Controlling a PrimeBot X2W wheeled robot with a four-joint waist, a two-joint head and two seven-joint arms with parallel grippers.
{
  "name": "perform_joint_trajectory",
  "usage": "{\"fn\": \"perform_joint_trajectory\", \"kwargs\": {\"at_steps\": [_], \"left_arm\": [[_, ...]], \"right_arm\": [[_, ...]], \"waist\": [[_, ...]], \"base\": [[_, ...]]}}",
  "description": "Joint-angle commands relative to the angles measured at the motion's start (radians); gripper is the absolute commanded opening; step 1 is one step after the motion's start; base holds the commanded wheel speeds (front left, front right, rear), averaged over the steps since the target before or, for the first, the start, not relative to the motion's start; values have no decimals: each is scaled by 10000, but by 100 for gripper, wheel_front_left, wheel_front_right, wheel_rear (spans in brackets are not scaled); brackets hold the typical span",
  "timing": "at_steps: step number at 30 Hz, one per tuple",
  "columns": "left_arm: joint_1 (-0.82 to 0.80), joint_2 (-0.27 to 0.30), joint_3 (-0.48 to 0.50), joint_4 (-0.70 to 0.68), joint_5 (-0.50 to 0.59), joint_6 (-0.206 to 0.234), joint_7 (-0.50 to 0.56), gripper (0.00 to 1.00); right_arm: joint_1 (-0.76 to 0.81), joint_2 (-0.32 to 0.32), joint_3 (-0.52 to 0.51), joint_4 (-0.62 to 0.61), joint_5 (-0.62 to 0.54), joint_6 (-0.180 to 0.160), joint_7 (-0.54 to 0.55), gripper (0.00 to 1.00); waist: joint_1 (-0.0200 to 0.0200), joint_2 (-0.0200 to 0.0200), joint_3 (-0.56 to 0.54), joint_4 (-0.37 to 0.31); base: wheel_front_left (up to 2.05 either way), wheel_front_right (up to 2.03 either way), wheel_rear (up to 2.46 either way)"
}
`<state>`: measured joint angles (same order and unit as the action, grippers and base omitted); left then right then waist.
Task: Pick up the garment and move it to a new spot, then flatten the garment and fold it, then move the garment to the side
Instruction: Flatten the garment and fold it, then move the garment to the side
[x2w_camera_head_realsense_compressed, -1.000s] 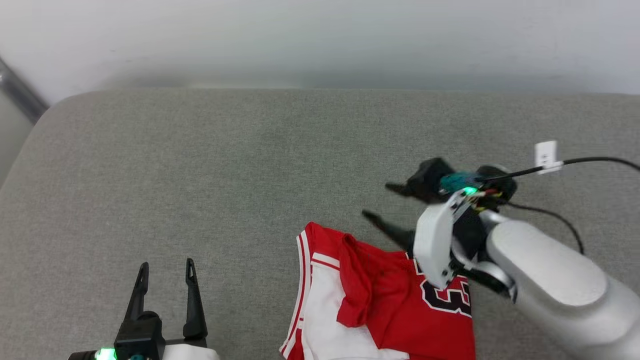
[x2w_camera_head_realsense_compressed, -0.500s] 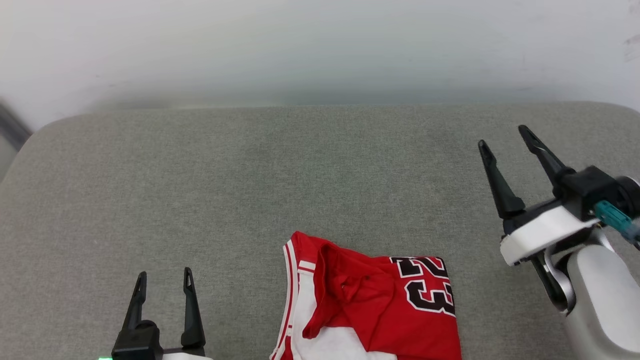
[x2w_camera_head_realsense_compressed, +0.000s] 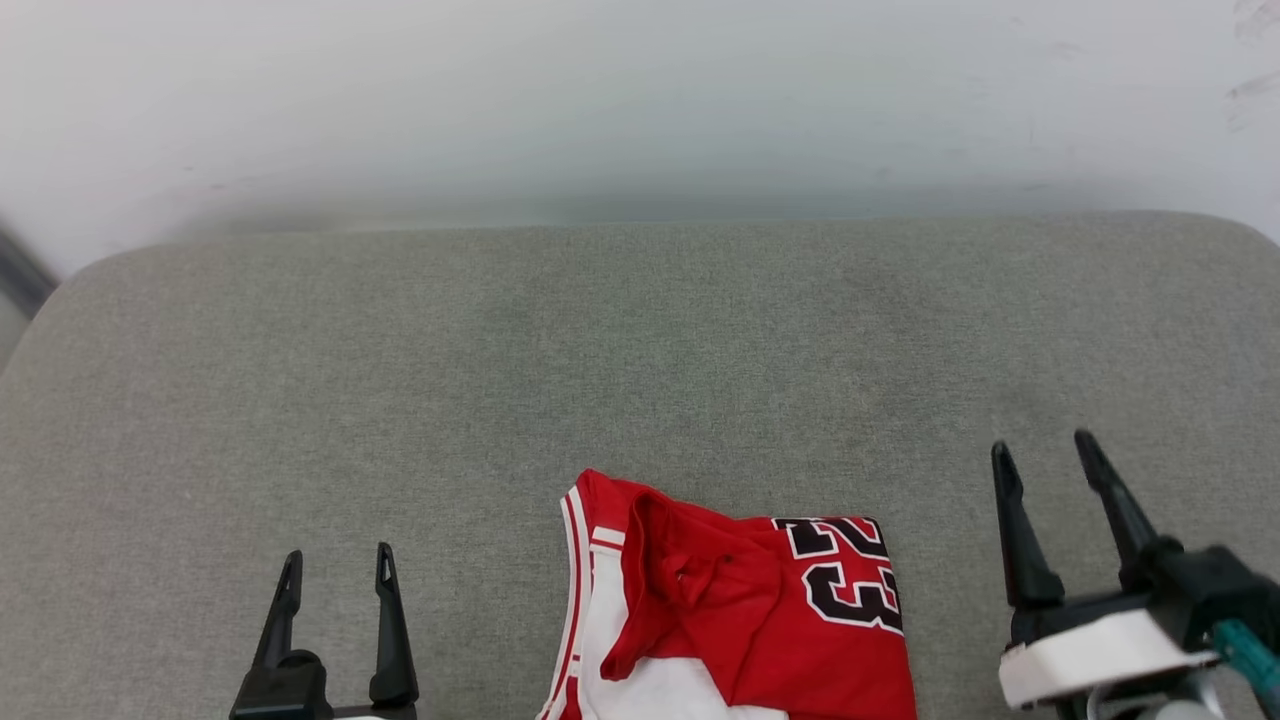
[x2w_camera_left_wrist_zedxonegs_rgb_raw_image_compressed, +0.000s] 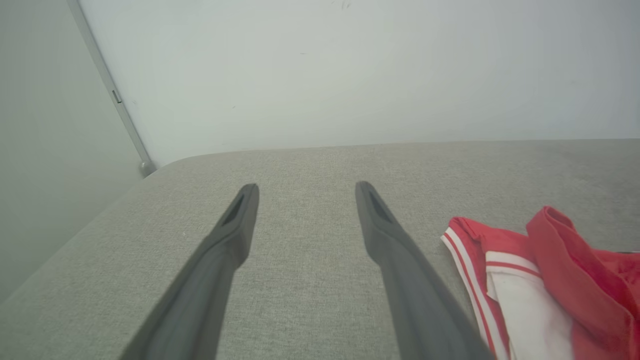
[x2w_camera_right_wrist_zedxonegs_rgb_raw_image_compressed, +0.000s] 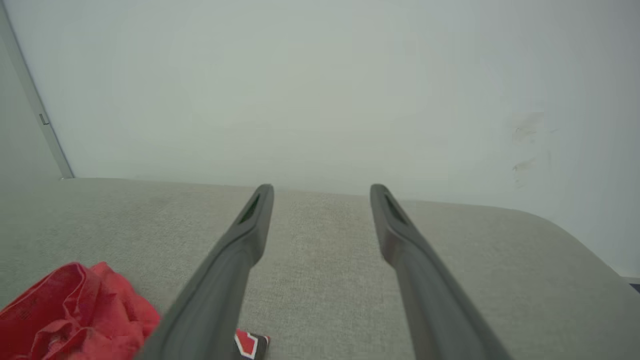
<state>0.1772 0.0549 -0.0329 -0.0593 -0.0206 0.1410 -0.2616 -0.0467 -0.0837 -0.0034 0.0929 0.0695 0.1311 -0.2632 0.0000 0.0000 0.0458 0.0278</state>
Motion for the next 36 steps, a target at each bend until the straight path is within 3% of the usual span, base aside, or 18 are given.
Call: {"fn": "perform_joint_trajectory", "kwargs": {"at_steps": [1,15,21,26,28,30,36], "left_arm": [[105,-17,-63,-41,-12,-34,-48,100],[238,-36,-85,-36,-64,-106,-48,100],[125,-45,-52,11,-95,-127,-48,100],[41,-48,-15,61,-122,-185,-48,100],[37,-48,-7,84,-127,-203,-48,100],[12,-49,-16,103,-131,-216,-48,100],[-70,-51,-25,104,-146,-265,-48,100]], "right_arm": [[424,145,-22,-122,-41,-8,-13,100],[1872,355,-269,-661,538,-8,-14,100],[653,352,-431,-1219,40,-8,-14,100],[-817,-614,202,-997,-97,-8,210,100],[-1371,-1210,801,-661,302,-8,1141,100],[-1828,-1904,1535,-318,981,-8,2756,100],[-2554,-3794,3343,-166,4718,-8,7779,100]], "waist": [[0,0,-17,17],[0,0,-148,106],[0,0,-106,100],[0,0,-71,69],[0,0,-61,78],[0,0,-54,93],[0,0,73,146]], "base": [[0,0,0],[0,0,0],[0,0,0],[0,0,0],[0,0,0],[0,0,0],[0,0,0]]}}
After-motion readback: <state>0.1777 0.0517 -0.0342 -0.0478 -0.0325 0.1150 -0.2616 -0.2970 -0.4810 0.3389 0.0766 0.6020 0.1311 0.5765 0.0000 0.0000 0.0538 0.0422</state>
